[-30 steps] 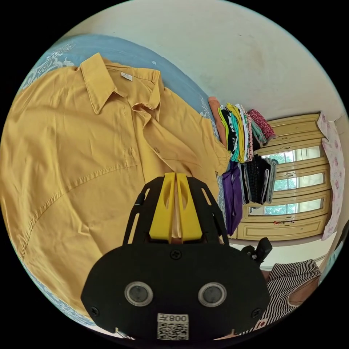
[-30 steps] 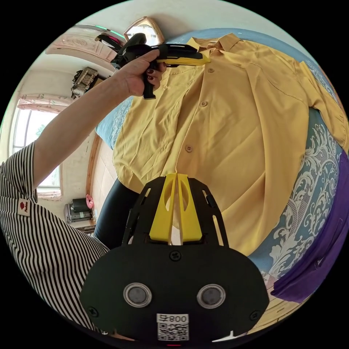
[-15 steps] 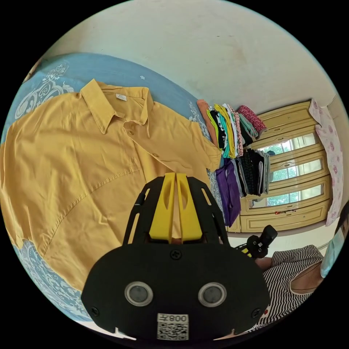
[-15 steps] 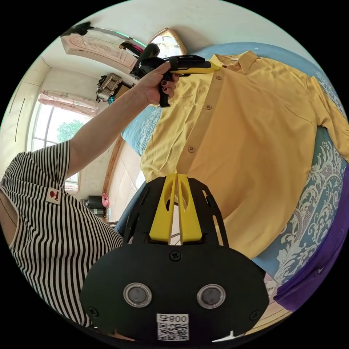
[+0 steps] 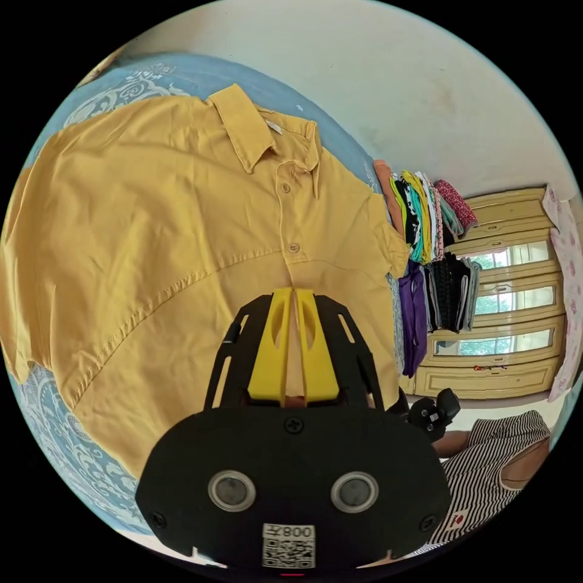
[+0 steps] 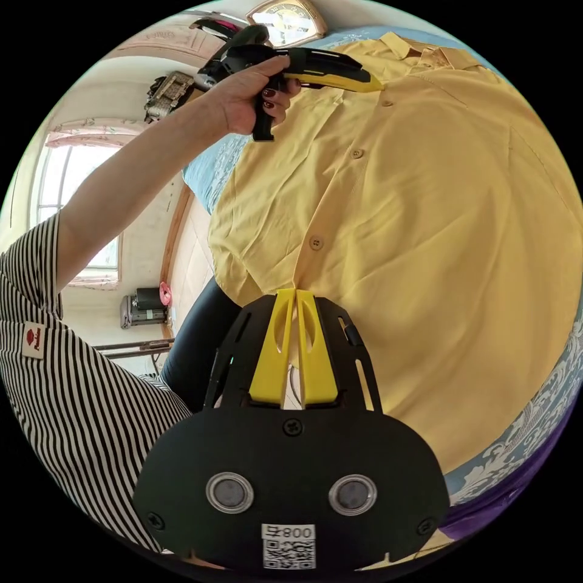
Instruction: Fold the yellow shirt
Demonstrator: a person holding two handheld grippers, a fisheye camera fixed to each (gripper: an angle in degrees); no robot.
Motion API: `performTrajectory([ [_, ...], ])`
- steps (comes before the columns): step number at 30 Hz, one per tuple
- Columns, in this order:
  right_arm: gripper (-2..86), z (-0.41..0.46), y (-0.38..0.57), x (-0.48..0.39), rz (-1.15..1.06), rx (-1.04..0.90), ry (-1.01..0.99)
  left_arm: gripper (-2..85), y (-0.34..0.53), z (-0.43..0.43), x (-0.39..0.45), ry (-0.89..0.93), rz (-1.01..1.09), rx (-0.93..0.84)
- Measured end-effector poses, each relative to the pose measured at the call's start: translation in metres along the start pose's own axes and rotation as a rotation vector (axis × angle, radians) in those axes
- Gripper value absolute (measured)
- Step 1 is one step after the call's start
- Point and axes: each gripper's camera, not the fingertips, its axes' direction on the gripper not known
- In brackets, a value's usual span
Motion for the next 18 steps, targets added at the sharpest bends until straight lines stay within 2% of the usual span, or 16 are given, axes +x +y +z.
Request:
performTrajectory([
  [7,0.5,-0.03,-0.002,0.003,0.027,0.072,-0.097,3.8,-0.047,-0.007,0.023,-0.083,0.065,0.119],
  [13,0.3,-0.071,-0.014,0.002,0.023,0.16,-0.069,4.0,-0.105,0.037,0.062,-0.252,0.169,0.079],
  [18,0.1,-0.096,-0.025,0.023,0.06,0.226,-0.011,1.4,-0.121,0.06,0.075,-0.367,0.185,0.06],
])
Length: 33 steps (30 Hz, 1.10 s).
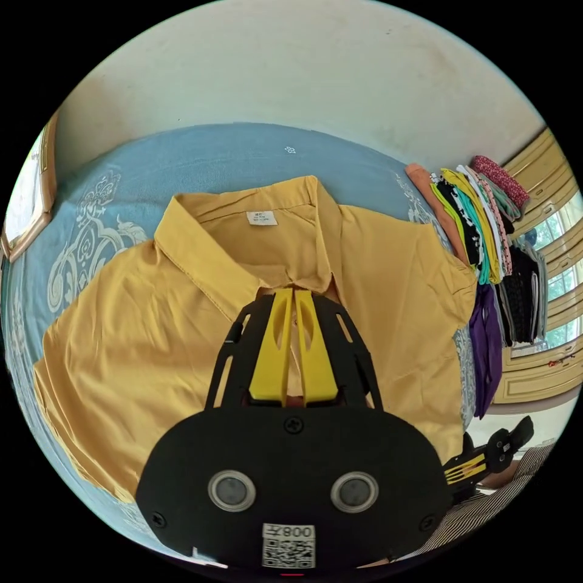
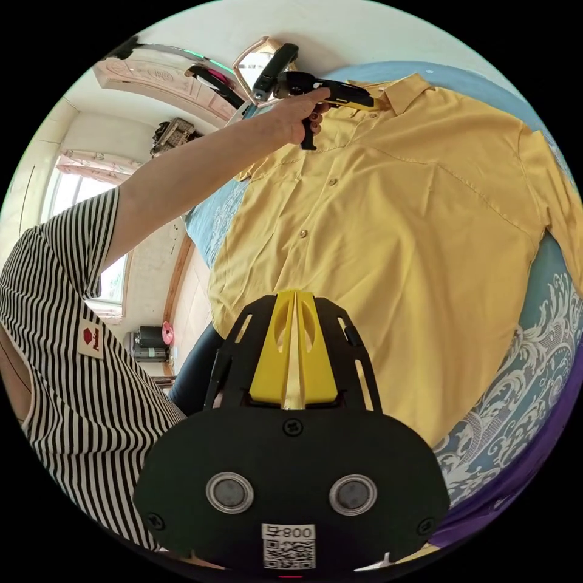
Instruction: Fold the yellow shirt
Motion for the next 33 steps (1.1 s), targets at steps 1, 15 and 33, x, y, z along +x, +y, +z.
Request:
performTrajectory([
  [1,0.1,-0.001,-0.005,0.006,0.015,0.001,0.003,1.1,-0.001,0.0,0.0,-0.009,-0.008,0.01],
  [15,0.1,-0.051,-0.025,0.028,0.139,0.139,0.29,1.9,0.066,-0.053,-0.007,0.078,-0.061,0.129],
  [33,0.0,-0.083,-0.144,0.06,0.179,0.123,0.635,0.3,0.243,-0.114,-0.103,-0.154,-0.401,0.141],
])
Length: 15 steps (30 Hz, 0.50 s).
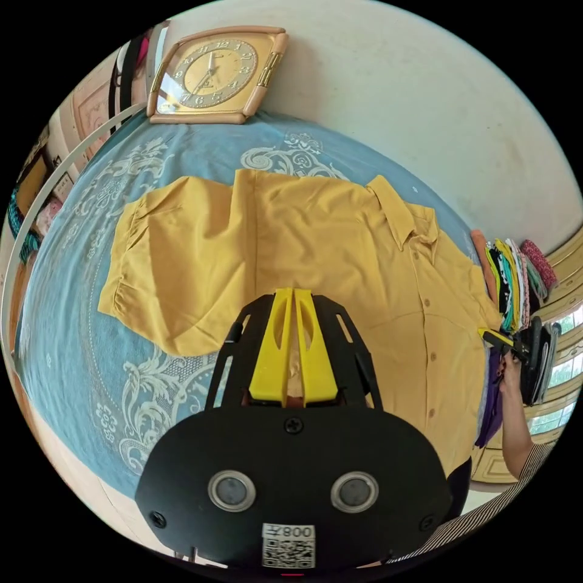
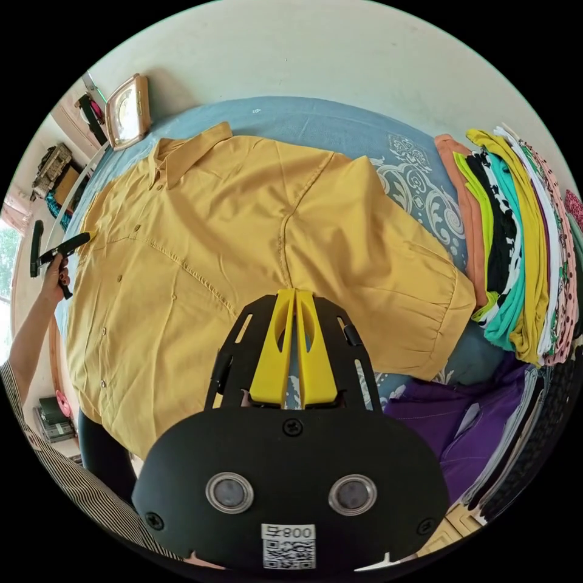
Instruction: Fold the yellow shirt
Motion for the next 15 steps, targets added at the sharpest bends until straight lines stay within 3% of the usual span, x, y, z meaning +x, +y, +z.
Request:
performTrajectory([
  [6,0.0,-0.043,0.024,-0.024,-0.008,0.041,-0.075,0.3,0.067,-0.042,-0.014,0.07,0.08,0.008],
  [9,0.1,-0.053,0.054,-0.056,-0.072,0.005,-0.167,0.3,0.092,-0.018,-0.033,-0.033,0.052,-0.147],
  [12,0.1,-0.05,0.078,-0.079,-0.094,-0.121,-0.109,0.2,0.105,-0.038,-0.056,0.052,-0.055,-0.072],
  [15,0.1,-0.086,0.107,-0.088,-0.083,-0.091,-0.223,0.2,0.137,-0.065,-0.057,0.103,-0.011,-0.062],
])
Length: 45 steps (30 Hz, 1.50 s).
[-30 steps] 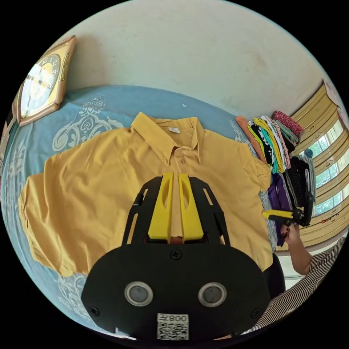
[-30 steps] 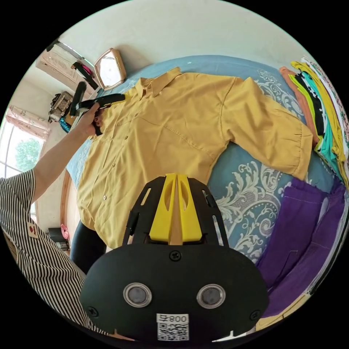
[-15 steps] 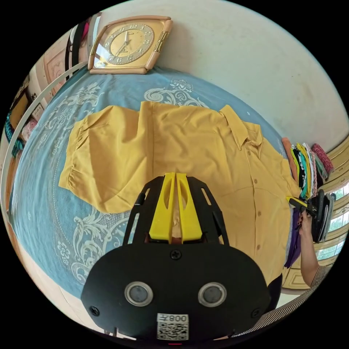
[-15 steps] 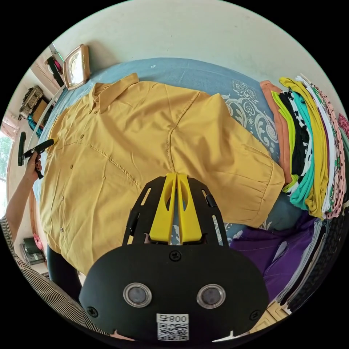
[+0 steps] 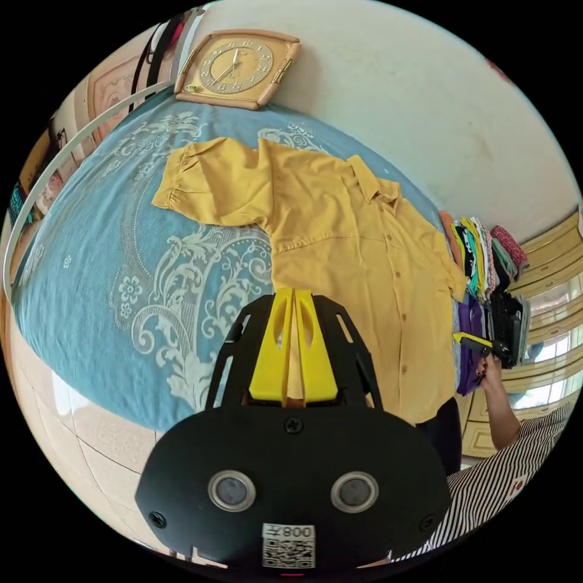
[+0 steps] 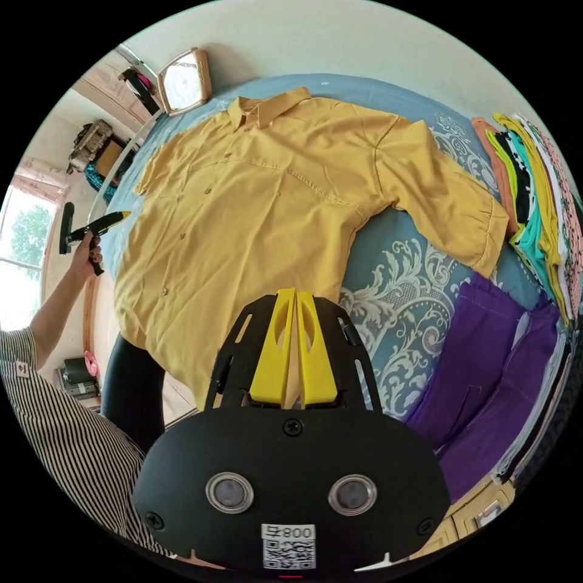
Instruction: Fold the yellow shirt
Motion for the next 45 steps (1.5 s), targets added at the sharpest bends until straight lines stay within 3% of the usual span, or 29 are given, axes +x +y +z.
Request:
performTrajectory([
  [7,0.2,0.011,0.071,-0.035,0.005,-0.189,0.022,0.3,0.116,0.012,-0.034,-0.023,-0.072,-0.182],
  [10,0.2,-0.007,0.078,-0.035,0.033,-0.203,0.009,0.3,0.139,0.01,-0.047,0.05,-0.117,-0.165],
  [13,0.2,-0.022,0.086,-0.042,0.004,-0.217,0.095,0.3,0.153,0.009,-0.058,0.025,-0.141,-0.14],
  [16,0.1,-0.036,0.089,-0.035,0.057,-0.208,0.046,0.6,0.166,0.014,-0.075,0.01,-0.18,-0.125],
  [21,0.1,-0.056,0.089,-0.035,0.076,-0.192,0.055,1.1,0.173,0.051,-0.107,0.123,-0.252,-0.112],
  [24,0.1,-0.069,0.088,-0.033,0.103,-0.182,0.031,0.6,0.176,0.09,-0.114,0.022,-0.253,-0.237],
  [28,0.2,-0.092,0.089,-0.027,0.121,-0.156,0.043,0.4,0.187,0.09,-0.123,0.008,-0.247,-0.121],
  [34,1.2,-0.159,0.064,0.022,0.237,0.069,0.019,1.3,0.153,0.093,-0.092,0.125,-0.014,0.064],
  [40,4.9,-0.218,0.01,0.109,0.389,0.258,0.051,3.5,0.063,0.202,-0.001,0.311,0.297,-0.019],
  [45,8.0,-0.235,-0.03,0.166,0.458,0.292,0.09,5.7,-0.005,0.311,0.095,0.393,0.529,-0.125],
])
